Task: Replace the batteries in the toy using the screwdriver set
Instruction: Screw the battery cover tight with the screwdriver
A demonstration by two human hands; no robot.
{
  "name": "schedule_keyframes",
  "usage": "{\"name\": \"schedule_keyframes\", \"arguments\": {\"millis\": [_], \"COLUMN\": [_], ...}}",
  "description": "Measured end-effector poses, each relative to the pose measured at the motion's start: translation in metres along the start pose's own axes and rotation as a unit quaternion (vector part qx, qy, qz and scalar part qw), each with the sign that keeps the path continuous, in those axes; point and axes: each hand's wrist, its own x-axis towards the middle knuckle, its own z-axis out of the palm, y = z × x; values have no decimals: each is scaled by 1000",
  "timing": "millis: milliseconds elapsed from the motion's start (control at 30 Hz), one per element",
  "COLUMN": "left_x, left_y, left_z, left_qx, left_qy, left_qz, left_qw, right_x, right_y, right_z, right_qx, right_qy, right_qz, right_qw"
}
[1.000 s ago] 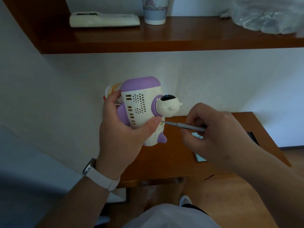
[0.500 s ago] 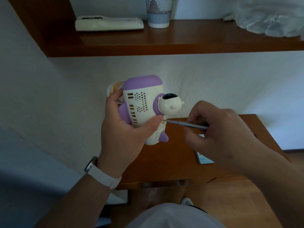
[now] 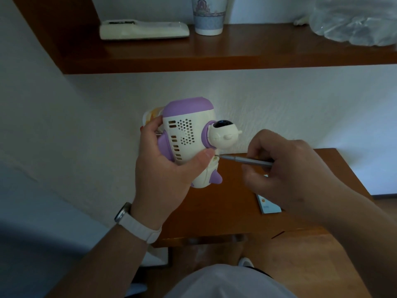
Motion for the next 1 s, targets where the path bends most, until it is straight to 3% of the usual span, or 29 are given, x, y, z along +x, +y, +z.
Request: {"name": "schedule_keyframes", "arguments": {"millis": [1000], "left_x": [8], "left_y": [-6], "left_z": [6], "left_qx": [-17], "left_qy": [11], "left_qz": [-19], "left_qw": [1000], "right_x": [14], "right_y": [5], "right_z": [-1], "right_qx": [-32], "right_qy": [0], "right_qz": [-59], "right_qw": [998]}}
